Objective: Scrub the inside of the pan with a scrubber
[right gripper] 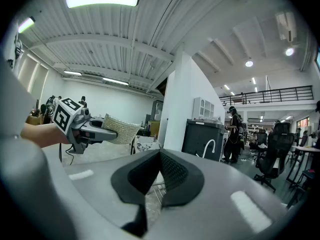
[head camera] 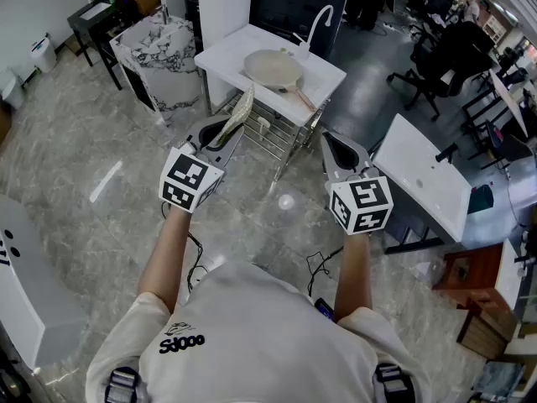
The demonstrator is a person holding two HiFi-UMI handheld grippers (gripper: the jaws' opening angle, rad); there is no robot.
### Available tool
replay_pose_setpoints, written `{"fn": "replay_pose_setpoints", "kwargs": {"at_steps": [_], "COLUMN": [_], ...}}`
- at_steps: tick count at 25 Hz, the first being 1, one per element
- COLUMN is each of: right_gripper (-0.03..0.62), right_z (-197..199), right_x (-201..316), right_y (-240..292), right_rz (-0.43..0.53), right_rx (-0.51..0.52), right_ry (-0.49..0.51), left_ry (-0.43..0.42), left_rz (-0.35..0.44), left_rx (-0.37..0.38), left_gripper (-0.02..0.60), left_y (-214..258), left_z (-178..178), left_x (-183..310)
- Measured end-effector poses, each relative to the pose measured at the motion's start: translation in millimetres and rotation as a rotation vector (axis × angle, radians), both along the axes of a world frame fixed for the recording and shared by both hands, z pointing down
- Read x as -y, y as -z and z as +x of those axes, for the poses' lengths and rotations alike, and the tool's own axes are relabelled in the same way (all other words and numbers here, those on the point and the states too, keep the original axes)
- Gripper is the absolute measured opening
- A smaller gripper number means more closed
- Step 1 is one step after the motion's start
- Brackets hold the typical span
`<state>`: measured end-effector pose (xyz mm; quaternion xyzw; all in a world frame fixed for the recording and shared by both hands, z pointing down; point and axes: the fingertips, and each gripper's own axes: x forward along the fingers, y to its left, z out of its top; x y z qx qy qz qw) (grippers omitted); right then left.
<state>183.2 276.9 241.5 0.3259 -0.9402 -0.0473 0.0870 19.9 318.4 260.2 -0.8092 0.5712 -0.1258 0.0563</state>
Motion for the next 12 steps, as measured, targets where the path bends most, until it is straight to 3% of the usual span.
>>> {"fn": "replay_pose_setpoints", "kwargs": {"at_steps": [12], "right_gripper": [0.009], "right_z": [17], "right_x": [2], "right_y": [6], "right_rz": [-0.002], "right_rx": [0.048], "right_ry": [-0.016], "left_ry": [0.010], "left_rz": [-0.012], "left_rx": [0.009], "left_gripper": [0.069], "left_y": [0], "left_z": [9], "left_x": [-5]}}
